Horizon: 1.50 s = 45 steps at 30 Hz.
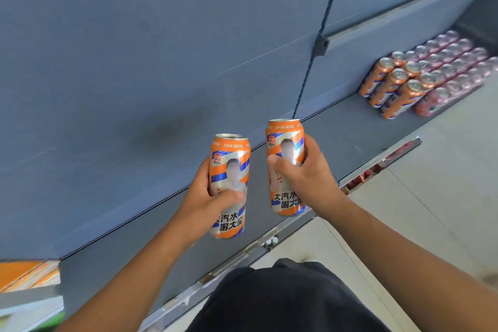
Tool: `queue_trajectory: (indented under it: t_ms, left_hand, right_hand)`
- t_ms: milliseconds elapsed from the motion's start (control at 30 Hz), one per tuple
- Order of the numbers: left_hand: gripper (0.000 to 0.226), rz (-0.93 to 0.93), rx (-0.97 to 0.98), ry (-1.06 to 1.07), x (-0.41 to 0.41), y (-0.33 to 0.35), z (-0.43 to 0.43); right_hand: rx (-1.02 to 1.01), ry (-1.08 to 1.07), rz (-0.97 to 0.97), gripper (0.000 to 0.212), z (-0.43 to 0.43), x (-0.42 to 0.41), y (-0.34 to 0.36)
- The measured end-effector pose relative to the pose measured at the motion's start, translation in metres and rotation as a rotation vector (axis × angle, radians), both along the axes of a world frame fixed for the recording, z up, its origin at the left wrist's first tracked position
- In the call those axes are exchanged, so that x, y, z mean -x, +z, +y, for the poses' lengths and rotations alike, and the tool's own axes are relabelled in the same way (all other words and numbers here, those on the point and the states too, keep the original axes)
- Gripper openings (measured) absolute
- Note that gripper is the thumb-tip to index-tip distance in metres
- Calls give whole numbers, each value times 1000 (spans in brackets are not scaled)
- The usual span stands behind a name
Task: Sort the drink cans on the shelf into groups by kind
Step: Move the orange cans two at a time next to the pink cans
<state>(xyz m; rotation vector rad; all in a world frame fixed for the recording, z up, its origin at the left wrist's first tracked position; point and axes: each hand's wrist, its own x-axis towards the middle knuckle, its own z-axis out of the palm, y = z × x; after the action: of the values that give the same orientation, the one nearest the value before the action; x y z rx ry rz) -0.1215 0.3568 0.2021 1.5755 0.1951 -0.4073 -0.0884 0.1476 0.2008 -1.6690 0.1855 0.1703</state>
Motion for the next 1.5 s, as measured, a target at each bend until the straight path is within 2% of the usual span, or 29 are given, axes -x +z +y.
queue_trajectory:
  t_ms: [400,833,1100,1500]
  left_hand:
    - [71,-128,-21,-124,-45,20,-203]
    - [67,-218,-28,-469,-95,20,-352]
    - [73,-217,-41,-705,-170,-1,-429]
    - [73,-162,-36,-713,-280,-19,-507]
  right_hand:
    - [-82,-260,-88,46,-205,21,25]
    - [-63,-521,-74,47,-324,22,18]
    - [36,-582,-60,54,-393,-27,7]
    - [133,-566,24,73,-483,-123,-7]
